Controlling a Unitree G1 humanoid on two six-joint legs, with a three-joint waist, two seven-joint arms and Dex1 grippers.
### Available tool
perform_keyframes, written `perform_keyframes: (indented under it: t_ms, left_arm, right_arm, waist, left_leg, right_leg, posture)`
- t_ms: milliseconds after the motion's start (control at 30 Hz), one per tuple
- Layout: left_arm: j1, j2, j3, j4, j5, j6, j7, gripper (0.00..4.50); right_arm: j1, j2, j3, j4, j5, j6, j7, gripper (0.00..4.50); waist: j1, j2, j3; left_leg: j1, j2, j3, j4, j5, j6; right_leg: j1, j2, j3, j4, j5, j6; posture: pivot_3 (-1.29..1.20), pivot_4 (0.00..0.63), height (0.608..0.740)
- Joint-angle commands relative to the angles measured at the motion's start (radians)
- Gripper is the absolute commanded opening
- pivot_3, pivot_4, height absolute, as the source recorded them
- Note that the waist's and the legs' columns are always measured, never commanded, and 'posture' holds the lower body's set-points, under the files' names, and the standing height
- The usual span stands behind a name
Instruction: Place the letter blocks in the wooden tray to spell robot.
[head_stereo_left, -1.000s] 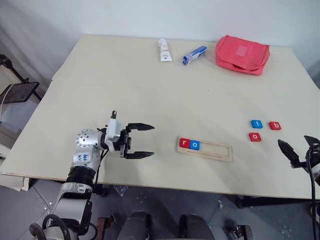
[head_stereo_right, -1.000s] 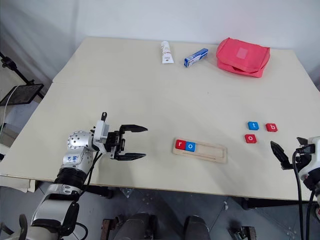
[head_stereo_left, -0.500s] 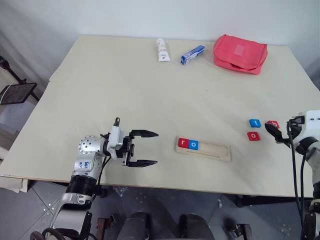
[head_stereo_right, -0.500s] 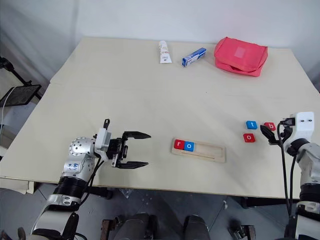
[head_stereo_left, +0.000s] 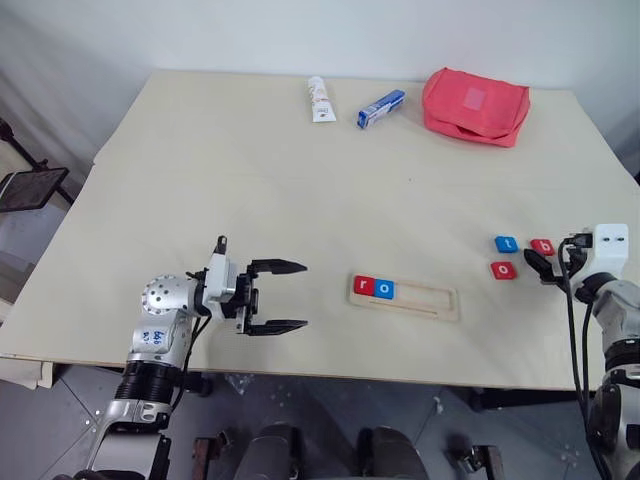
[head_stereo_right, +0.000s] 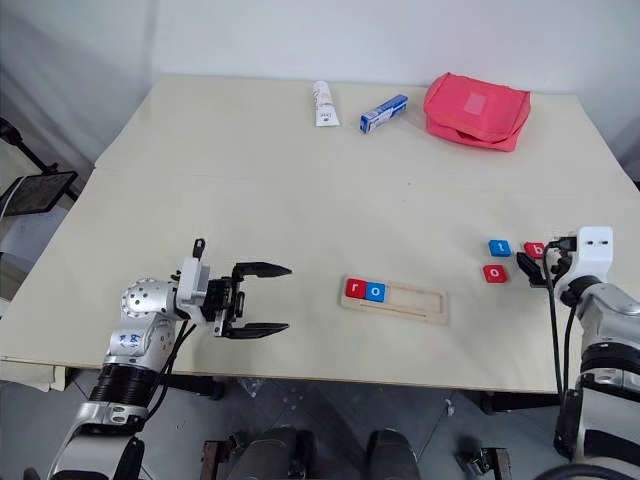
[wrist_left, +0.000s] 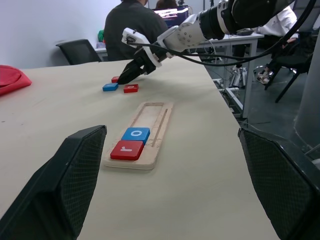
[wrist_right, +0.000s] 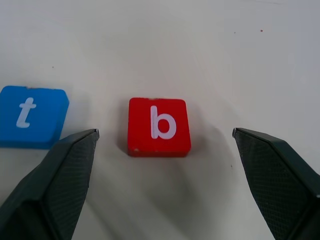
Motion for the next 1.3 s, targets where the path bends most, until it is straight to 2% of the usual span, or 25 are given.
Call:
perform_keyframes:
  t_ms: [33, 167, 367, 500, 600, 733, 900, 1000, 1133, 1300]
  left_arm:
    - [0.001, -0.002, 0.002, -0.036, -0.015, -0.005, 0.014, 4.47]
    - [-0.002, -0.004, 0.005, -0.029, -0.014, -0.015, 0.022, 4.5]
    - [-0.003, -0.004, 0.009, -0.001, -0.015, -0.036, 0.017, 4.5]
    - [-0.014, -0.004, 0.011, 0.023, -0.014, -0.049, 0.011, 4.5]
    - [-0.032, -0.008, 0.012, 0.05, -0.011, -0.058, 0.007, 4.5]
    - [-0.054, -0.014, 0.008, 0.107, -0.011, -0.075, -0.022, 4.5]
    - [-0.092, -0.006, 0.016, 0.195, -0.011, -0.1, -0.077, 4.5]
    - [-0.114, -0.003, 0.022, 0.235, -0.019, -0.106, -0.112, 4.5]
    - [-0.124, -0.003, 0.018, 0.249, -0.016, -0.108, -0.141, 4.5]
    - [-0.115, -0.007, 0.009, 0.221, -0.014, -0.102, -0.127, 4.5]
  right_arm:
    - [-0.025, 0.002, -0.002, 0.044, -0.005, -0.01, -0.008, 4.5]
    - [-0.038, 0.008, -0.009, 0.067, 0.0, -0.016, -0.025, 3.55]
    - [-0.031, 0.019, -0.024, 0.071, 0.007, -0.054, -0.071, 1.5]
    - [-0.015, 0.02, -0.041, 0.027, 0.018, -0.078, -0.105, 1.46]
    - [0.039, 0.03, -0.062, -0.106, 0.04, -0.063, -0.132, 1.46]
    - [0.342, 0.124, -0.125, -0.744, 0.11, 0.133, -0.261, 1.46]
    - [0.618, 0.266, -0.156, -1.279, 0.174, 0.378, -0.411, 1.46]
    - [0.745, 0.358, -0.147, -1.497, 0.195, 0.484, -0.491, 1.46]
    - [0.841, 0.45, -0.107, -1.651, 0.204, 0.558, -0.541, 1.46]
    - [0.874, 0.508, -0.075, -1.658, 0.191, 0.565, -0.552, 1.46]
  waist:
    - [0.0, 0.0, 0.0]
    - [0.0, 0.0, 0.0]
    - [0.002, 0.0, 0.0]
    - [0.003, 0.0, 0.0]
    - [0.002, 0.0, 0.0]
    - [0.008, 0.001, 0.0]
    - [0.008, 0.002, 0.0]
    - [0.008, 0.002, 0.0]
    - [0.007, 0.002, 0.0]
    - [0.005, 0.002, 0.0]
  left_leg:
    - [0.0, 0.0, 0.0, 0.0, 0.0, 0.0]
    - [0.0, 0.0, 0.0, 0.0, 0.0, 0.0]
    - [0.0, 0.0, -0.001, 0.0, 0.0, 0.0]
    - [0.0, 0.0, -0.001, 0.0, 0.0, 0.0]
    - [0.0, 0.0, -0.001, 0.0, 0.0, 0.0]
    - [-0.001, 0.0, -0.002, -0.001, 0.0, 0.0]
    - [-0.001, 0.0, -0.002, -0.002, 0.0, -0.001]
    - [0.0, 0.0, -0.001, -0.002, 0.0, -0.001]
    - [0.0, -0.001, -0.001, -0.002, 0.0, -0.001]
    - [0.001, -0.001, -0.001, -0.002, 0.0, -0.001]
  right_leg:
    - [0.0, 0.0, 0.0, 0.0, 0.0, 0.0]
    - [0.0, 0.0, 0.0, 0.0, 0.0, 0.0]
    - [0.001, 0.0, 0.0, 0.0, 0.0, 0.0]
    - [0.001, 0.0, 0.0, 0.0, 0.0, 0.0]
    - [0.0, 0.0, 0.0, -0.001, 0.0, 0.0]
    - [-0.001, 0.0, -0.001, 0.0, 0.0, 0.0]
    - [-0.002, 0.0, -0.001, 0.001, 0.0, 0.0]
    - [-0.002, 0.0, 0.0, 0.001, 0.0, 0.0]
    - [-0.002, 0.0, 0.002, 0.002, 0.0, 0.0]
    - [-0.002, 0.001, 0.003, 0.002, 0.0, 0.0]
  posture:
    - [0.0, 0.15, 0.74]
    - [0.0, 0.15, 0.74]
    - [0.0, 0.15, 0.74]
    - [0.0, 0.15, 0.74]
    - [0.0, 0.15, 0.74]
    - [0.0, 0.15, 0.74]
    - [0.0, 0.15, 0.74]
    - [0.0, 0.15, 0.74]
    - [0.0, 0.15, 0.74]
    - [0.0, 0.15, 0.74]
